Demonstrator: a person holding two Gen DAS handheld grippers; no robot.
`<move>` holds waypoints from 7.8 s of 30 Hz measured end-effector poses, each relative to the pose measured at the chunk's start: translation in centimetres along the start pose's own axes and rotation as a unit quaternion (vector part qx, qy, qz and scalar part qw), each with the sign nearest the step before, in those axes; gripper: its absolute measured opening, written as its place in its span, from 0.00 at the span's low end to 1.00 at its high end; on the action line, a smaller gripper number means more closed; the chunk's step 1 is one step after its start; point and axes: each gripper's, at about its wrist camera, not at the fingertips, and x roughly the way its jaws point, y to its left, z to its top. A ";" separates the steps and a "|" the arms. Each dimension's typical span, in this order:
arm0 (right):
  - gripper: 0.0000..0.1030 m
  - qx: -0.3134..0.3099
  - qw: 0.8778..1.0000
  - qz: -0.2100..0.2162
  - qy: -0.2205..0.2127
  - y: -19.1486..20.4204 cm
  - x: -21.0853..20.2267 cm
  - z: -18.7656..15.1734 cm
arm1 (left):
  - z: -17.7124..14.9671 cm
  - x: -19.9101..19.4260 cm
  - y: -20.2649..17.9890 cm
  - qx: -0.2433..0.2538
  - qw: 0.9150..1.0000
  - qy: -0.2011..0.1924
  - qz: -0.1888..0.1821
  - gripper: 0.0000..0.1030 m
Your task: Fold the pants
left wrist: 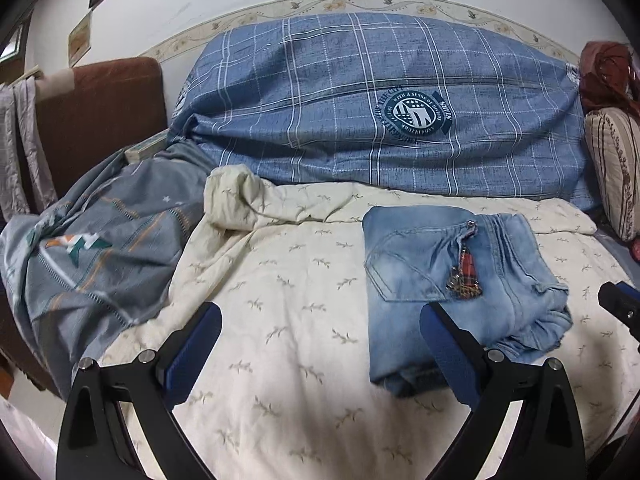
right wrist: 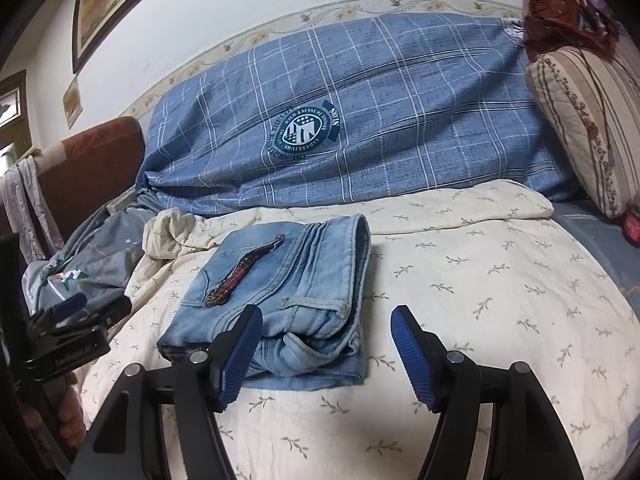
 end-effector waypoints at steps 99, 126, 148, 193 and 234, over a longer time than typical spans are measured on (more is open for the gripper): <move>0.72 -0.067 0.987 0.058 -0.131 8.6 -15.3 1.1 | 2.8 -18.9 2.2 -0.011 0.990 -0.123 -0.062 1.00; 0.72 -0.079 0.986 0.060 -0.133 9.6 -15.7 0.9 | 2.6 -20.0 2.9 -0.006 0.989 -0.132 -0.074 1.00; 0.73 -0.088 0.984 0.053 -0.147 9.7 -16.5 0.9 | 2.6 -19.6 3.0 -0.009 0.991 -0.118 -0.059 1.00; 0.73 -0.060 0.987 0.059 -0.138 7.2 -15.7 0.9 | 2.8 -18.4 1.0 0.008 0.993 -0.093 -0.075 1.00; 0.73 -0.082 0.989 0.047 -0.111 8.6 -12.9 0.4 | 2.1 -14.9 3.2 -0.026 0.994 -0.070 -0.084 1.00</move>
